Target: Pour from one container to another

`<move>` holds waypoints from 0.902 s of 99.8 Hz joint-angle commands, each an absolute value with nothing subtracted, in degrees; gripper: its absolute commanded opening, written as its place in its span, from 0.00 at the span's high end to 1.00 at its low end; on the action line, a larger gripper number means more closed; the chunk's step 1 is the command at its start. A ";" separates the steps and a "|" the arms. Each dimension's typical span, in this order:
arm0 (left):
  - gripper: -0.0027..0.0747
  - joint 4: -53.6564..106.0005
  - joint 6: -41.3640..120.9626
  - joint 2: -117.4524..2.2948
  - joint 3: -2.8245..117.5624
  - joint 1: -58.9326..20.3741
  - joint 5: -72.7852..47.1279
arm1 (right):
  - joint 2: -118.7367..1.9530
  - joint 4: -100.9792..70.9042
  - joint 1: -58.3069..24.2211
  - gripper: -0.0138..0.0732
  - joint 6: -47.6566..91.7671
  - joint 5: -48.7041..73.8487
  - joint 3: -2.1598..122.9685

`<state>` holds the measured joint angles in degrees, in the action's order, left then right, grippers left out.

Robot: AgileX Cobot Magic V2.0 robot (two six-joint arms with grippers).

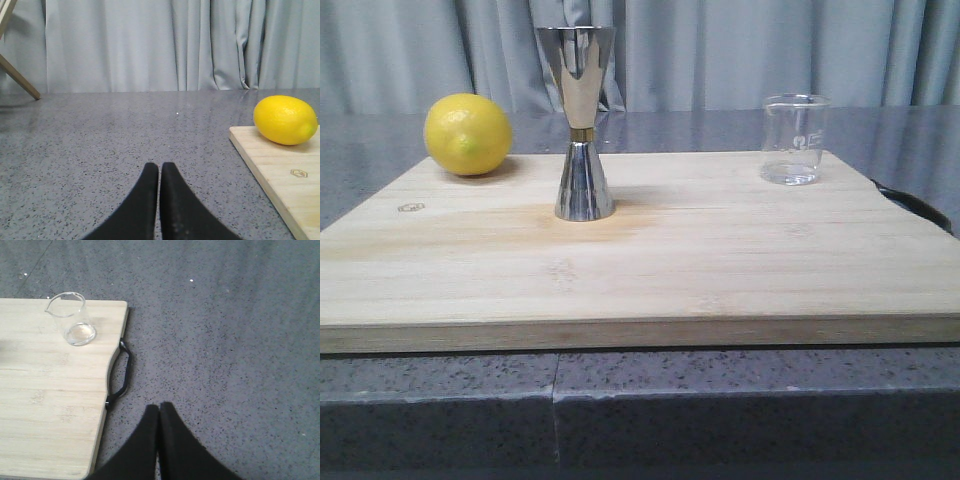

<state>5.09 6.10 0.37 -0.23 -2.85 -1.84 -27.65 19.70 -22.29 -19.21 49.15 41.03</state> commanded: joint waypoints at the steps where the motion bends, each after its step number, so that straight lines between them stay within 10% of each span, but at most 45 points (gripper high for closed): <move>1: 0.99 5.53 6.20 1.76 -0.41 -2.55 2.81 | -27.81 21.48 -21.93 0.92 -19.08 45.16 42.15; 90: 0.99 5.53 6.20 1.76 -0.41 -2.55 2.81 | 1.75 11.95 1.95 0.92 -19.63 -2.83 -2.69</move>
<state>5.09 6.10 0.37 -0.23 -2.85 -1.63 0.35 11.88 1.61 -19.73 4.74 -0.98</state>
